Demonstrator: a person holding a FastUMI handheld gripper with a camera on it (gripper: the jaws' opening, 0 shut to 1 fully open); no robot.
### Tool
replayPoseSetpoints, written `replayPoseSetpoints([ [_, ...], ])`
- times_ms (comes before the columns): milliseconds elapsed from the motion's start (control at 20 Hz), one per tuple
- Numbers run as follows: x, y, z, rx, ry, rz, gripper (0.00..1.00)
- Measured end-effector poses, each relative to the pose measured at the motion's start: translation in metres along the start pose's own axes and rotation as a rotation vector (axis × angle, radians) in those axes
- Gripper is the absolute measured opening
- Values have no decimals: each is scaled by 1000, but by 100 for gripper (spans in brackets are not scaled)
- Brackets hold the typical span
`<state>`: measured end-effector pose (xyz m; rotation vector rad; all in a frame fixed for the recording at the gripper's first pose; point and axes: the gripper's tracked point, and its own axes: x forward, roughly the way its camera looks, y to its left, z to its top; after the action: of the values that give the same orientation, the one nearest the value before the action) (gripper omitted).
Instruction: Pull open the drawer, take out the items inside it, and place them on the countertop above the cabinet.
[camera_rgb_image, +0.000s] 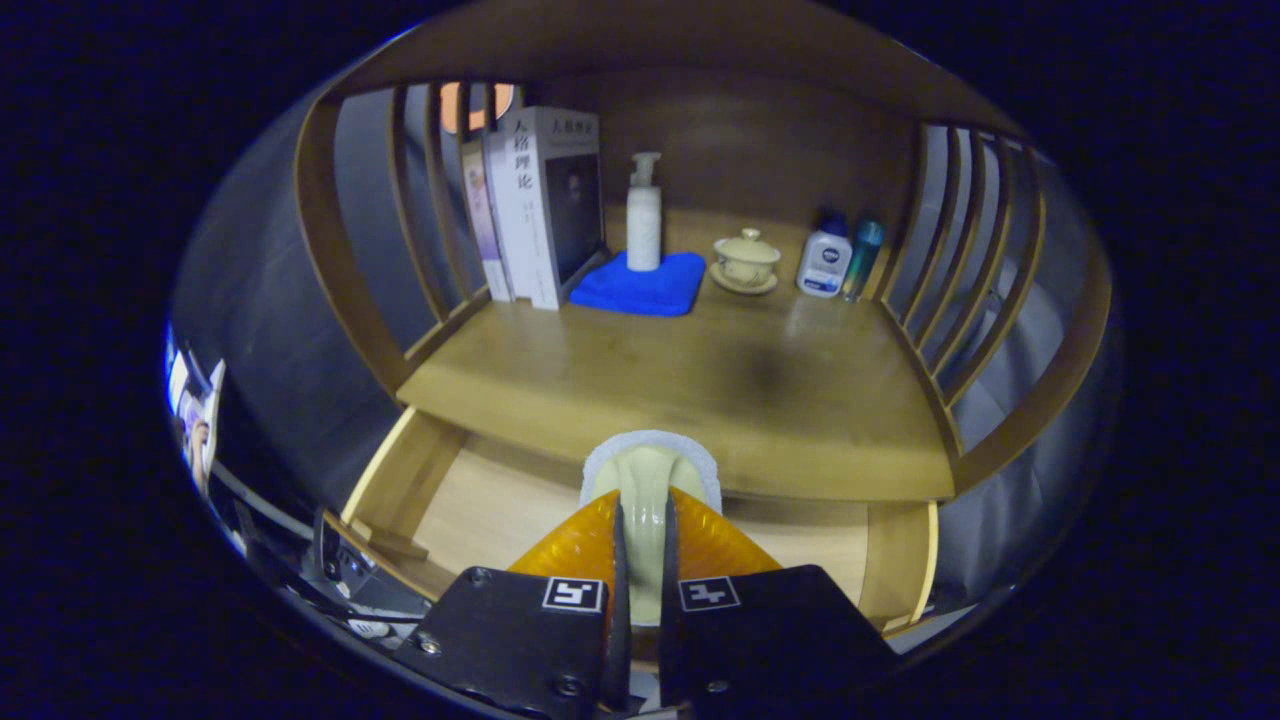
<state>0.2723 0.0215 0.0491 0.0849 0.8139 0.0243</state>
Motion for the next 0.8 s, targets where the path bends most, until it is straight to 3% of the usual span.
replayPoseSetpoints([
  [450,51,-12,55,95,-2,-24,14],
  [800,83,-16,65,133,9,-38,14],
])
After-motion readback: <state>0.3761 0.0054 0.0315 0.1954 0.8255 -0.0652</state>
